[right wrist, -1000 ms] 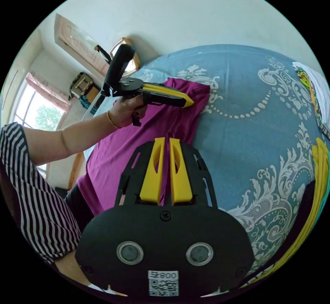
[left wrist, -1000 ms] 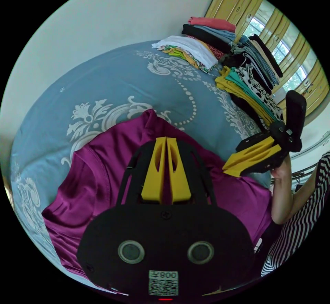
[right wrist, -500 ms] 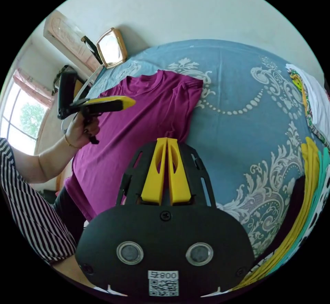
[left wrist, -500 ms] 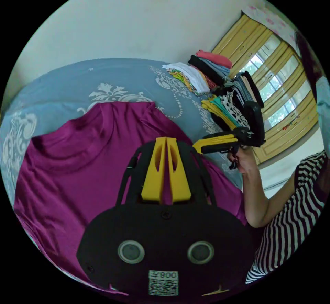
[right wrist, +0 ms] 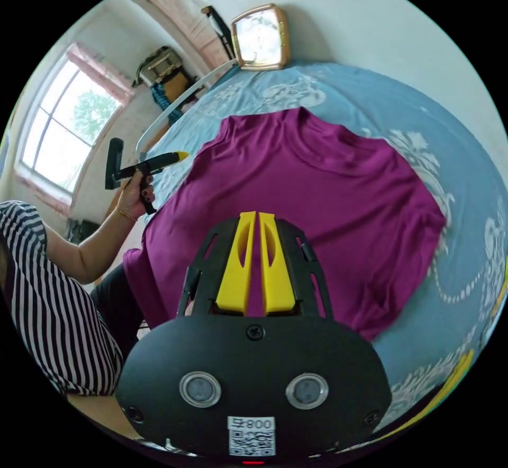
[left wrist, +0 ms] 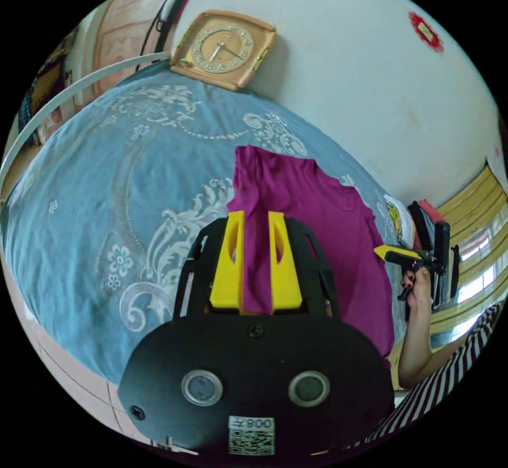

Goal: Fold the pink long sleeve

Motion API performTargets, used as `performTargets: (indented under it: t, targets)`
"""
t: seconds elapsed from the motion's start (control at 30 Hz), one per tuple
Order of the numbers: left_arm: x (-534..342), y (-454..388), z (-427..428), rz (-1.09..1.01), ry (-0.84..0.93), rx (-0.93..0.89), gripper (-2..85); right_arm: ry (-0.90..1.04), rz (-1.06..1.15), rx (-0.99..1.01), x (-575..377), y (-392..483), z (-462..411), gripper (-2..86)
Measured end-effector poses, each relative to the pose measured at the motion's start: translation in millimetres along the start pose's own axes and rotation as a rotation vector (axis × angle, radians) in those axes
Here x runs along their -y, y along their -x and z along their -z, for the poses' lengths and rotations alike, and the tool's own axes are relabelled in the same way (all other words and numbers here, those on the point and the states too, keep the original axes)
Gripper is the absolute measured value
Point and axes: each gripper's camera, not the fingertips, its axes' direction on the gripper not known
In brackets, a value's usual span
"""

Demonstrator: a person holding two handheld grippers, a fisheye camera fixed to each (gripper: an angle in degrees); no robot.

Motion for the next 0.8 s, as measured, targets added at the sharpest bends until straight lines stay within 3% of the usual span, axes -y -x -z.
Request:
performTargets:
  t: [0.4,0.6,0.8]
  targets:
    - [39.6,52.5,56.2,0.139,0.072,-0.28,3.5,0.14,0.332,-0.046,219.4,112.4,-99.8,5.3]
    - [47.8,40.1,97.7,0.069,0.041,-0.287,2.7,0.207,0.468,-0.108,317.7,164.5,-143.0,6.0]
    - [51.6,30.7,127.2,0.03,0.047,-0.3,2.5,0.41,0.546,-0.228,374.1,208.5,-206.5,6.4]
